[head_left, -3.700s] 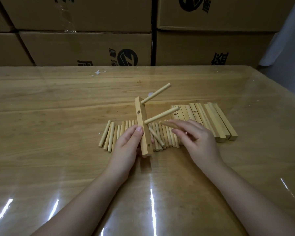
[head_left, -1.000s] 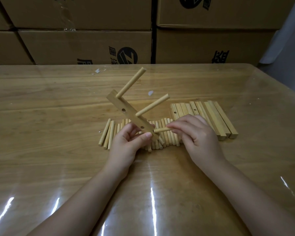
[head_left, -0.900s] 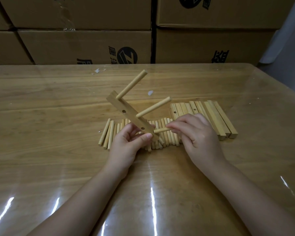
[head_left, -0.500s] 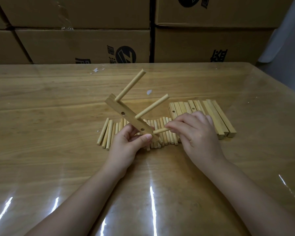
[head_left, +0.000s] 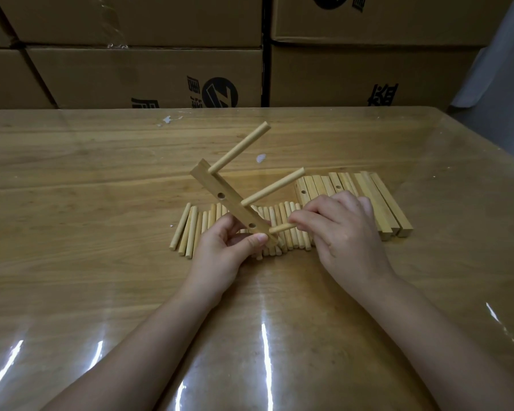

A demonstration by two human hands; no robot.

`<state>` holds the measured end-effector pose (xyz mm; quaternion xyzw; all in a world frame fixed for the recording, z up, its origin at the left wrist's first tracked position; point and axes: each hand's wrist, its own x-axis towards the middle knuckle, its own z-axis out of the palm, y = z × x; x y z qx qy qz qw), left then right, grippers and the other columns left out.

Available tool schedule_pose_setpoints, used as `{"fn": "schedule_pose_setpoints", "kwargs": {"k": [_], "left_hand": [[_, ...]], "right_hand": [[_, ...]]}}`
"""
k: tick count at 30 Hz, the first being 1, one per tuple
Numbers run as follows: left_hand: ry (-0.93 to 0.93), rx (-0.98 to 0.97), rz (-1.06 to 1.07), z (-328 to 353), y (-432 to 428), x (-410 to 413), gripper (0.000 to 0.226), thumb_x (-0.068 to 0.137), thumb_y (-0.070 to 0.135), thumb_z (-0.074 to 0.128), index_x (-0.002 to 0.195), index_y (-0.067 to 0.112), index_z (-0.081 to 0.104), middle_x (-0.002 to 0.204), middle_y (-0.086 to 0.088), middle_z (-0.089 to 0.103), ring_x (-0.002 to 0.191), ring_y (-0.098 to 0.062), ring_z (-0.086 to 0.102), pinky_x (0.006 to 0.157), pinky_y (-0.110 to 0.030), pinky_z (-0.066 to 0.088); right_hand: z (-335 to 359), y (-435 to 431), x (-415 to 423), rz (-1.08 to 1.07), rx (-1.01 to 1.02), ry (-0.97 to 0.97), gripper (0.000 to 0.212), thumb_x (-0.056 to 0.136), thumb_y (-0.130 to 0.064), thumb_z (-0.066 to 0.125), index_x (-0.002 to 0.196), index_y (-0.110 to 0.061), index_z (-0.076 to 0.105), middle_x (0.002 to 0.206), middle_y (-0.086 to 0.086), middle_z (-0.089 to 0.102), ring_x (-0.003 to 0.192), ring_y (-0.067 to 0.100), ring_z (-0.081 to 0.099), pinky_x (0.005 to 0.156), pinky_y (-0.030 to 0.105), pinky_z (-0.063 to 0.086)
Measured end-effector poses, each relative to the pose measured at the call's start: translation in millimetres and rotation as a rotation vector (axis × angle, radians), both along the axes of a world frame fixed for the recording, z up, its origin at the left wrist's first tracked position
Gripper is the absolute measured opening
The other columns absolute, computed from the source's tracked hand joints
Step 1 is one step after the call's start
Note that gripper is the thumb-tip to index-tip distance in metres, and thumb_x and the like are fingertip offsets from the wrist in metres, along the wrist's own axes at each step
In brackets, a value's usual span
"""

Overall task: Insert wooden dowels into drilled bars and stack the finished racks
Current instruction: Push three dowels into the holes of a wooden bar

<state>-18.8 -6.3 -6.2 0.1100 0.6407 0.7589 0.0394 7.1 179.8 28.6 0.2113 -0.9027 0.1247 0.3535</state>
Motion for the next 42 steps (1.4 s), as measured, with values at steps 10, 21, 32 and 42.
{"fn": "schedule_pose_setpoints", "kwargs": {"k": [10, 21, 32, 42], "left_hand": [[0.020, -0.066, 0.003, -1.3, -1.0, -0.5, 0.022, 0.080, -0.002, 0.068, 0.097, 0.011, 0.065, 0.086, -0.003, 0.074, 0.076, -0.015, 0.070, 0.070, -0.026, 0.055], [0.064, -0.105, -0.006, -3.3, -2.0, -0.7, 0.026, 0.079, 0.000, 0.068, 0.103, 0.011, 0.065, 0.096, -0.006, 0.073, 0.083, -0.019, 0.070, 0.075, -0.029, 0.055], [0.104, -0.150, -0.015, -4.2, -2.7, -0.1, 0.023, 0.080, 0.002, 0.068, 0.102, 0.009, 0.066, 0.098, -0.010, 0.072, 0.083, -0.018, 0.070, 0.074, -0.030, 0.055], [0.151, -0.222, -0.028, -2.1, -3.3, 1.4, 0.028, 0.082, 0.000, 0.067, 0.102, 0.018, 0.066, 0.095, 0.003, 0.074, 0.076, -0.007, 0.068, 0.070, -0.019, 0.051]], "right_hand": [[-3.1, 1.8, -2.3, 0.031, -0.010, -0.025, 0.022, 0.078, 0.004, 0.066, 0.087, -0.015, 0.072, 0.080, -0.002, 0.063, 0.076, 0.024, 0.054, 0.072, 0.030, 0.029], [-0.5, 2.3, -0.4, 0.043, -0.011, -0.059, 0.015, 0.084, -0.005, 0.061, 0.087, -0.014, 0.073, 0.076, -0.001, 0.061, 0.072, 0.022, 0.053, 0.070, 0.032, 0.033], [2.2, 3.7, 0.3, 0.084, -0.003, -0.105, 0.024, 0.087, -0.016, 0.049, 0.089, -0.012, 0.073, 0.075, 0.001, 0.062, 0.069, 0.020, 0.051, 0.068, 0.030, 0.033], [2.8, 6.6, -0.1, 0.084, 0.024, -0.151, 0.013, 0.079, -0.001, 0.069, 0.088, -0.010, 0.073, 0.074, 0.001, 0.065, 0.066, 0.023, 0.056, 0.068, 0.030, 0.033]]}}
